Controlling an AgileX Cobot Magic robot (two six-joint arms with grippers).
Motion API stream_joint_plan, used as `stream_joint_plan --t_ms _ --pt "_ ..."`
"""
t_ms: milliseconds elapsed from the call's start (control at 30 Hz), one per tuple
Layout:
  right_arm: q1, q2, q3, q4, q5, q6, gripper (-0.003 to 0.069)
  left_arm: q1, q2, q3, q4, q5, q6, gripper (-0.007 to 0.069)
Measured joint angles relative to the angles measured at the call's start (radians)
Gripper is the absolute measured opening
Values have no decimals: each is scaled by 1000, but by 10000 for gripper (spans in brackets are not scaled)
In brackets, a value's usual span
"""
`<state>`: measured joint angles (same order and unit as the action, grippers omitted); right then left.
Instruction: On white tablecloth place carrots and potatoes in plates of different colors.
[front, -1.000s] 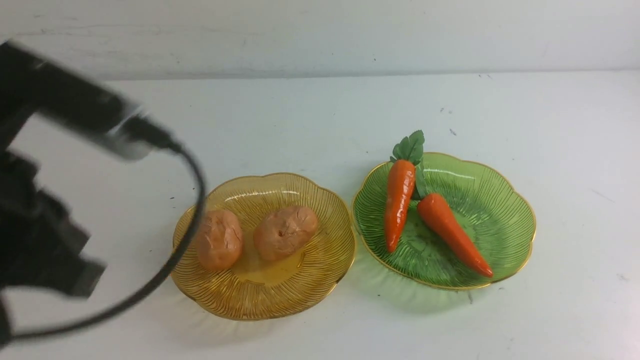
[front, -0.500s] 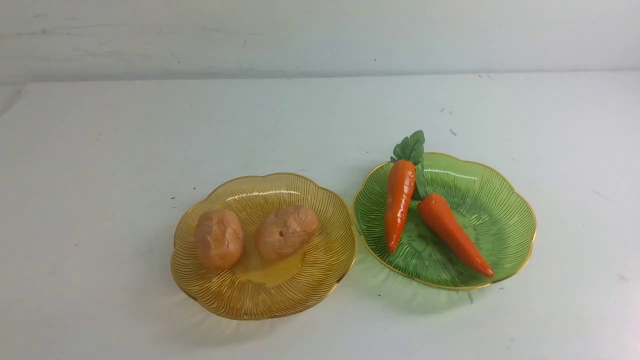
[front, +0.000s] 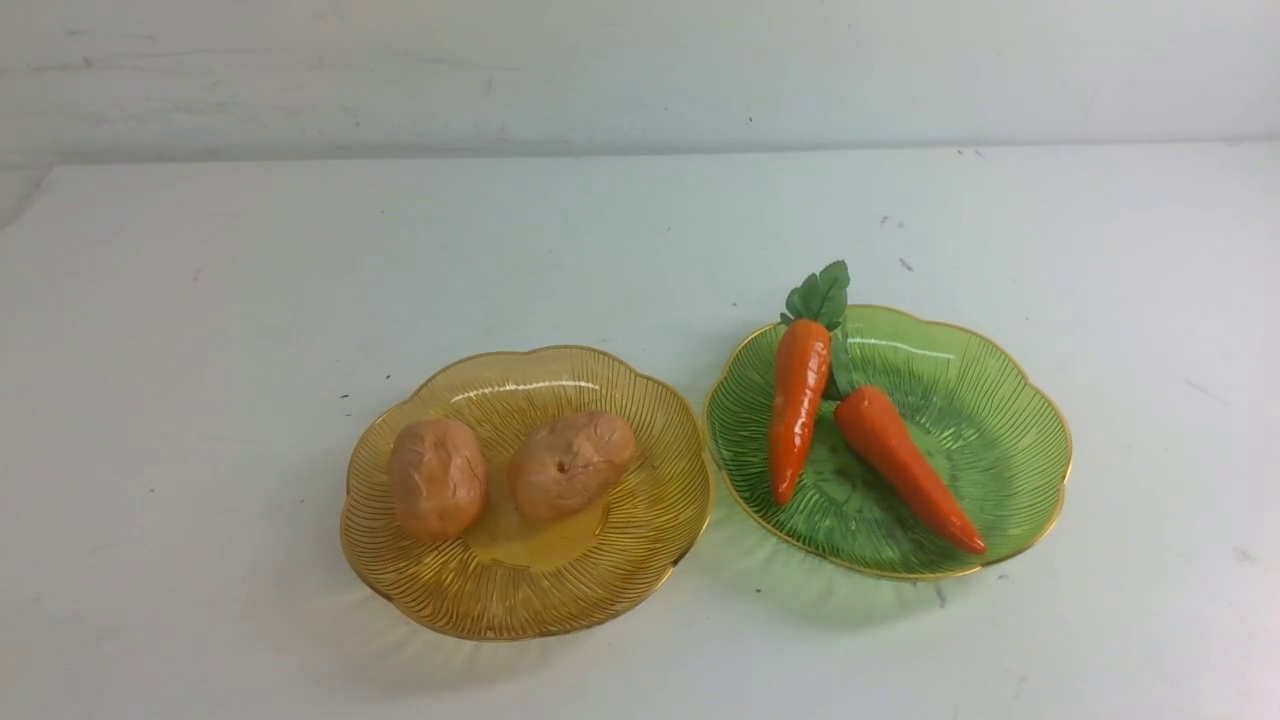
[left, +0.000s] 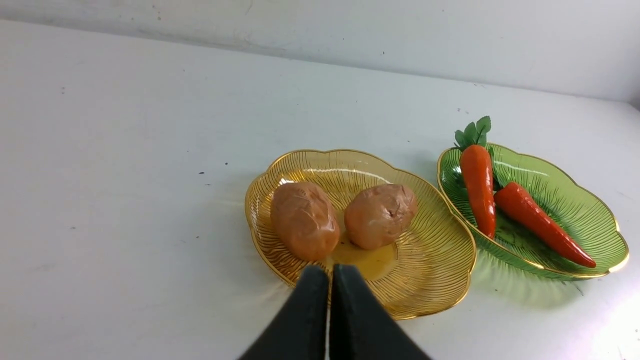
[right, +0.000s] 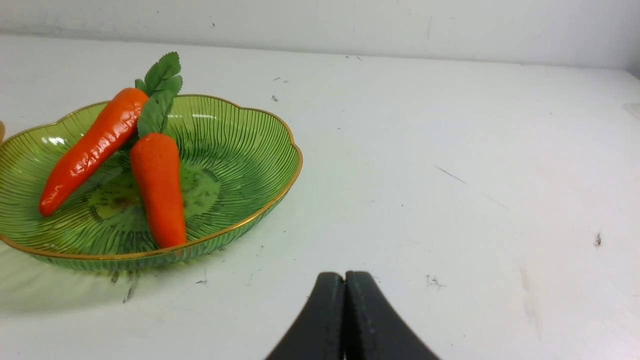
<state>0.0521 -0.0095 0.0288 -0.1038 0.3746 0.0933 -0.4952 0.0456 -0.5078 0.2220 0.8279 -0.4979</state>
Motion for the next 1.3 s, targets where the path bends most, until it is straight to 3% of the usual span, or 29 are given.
stream_joint_plan --t_ms 300,433,500,600,700,800,967,1300 --pt "0 0 0 0 0 7 -15 0 0 25 6 -29 18 -3" --pt "0 0 0 0 0 7 -15 0 0 99 -15 -166 139 -3" --pt "0 0 0 0 0 7 -15 15 0 199 -93 -336 299 -3" --pt "0 0 0 0 0 7 -15 47 0 263 -158 -419 384 -3" --pt "0 0 0 0 0 8 -15 193 1 391 -293 -537 517 -3" --pt "0 0 0 0 0 9 -15 317 0 456 -340 -562 545 -3" --pt "0 0 0 0 0 10 -15 412 -47 524 -314 -547 554 -3" --pt "0 0 0 0 1 10 -15 425 -58 536 -291 -451 553 -3"
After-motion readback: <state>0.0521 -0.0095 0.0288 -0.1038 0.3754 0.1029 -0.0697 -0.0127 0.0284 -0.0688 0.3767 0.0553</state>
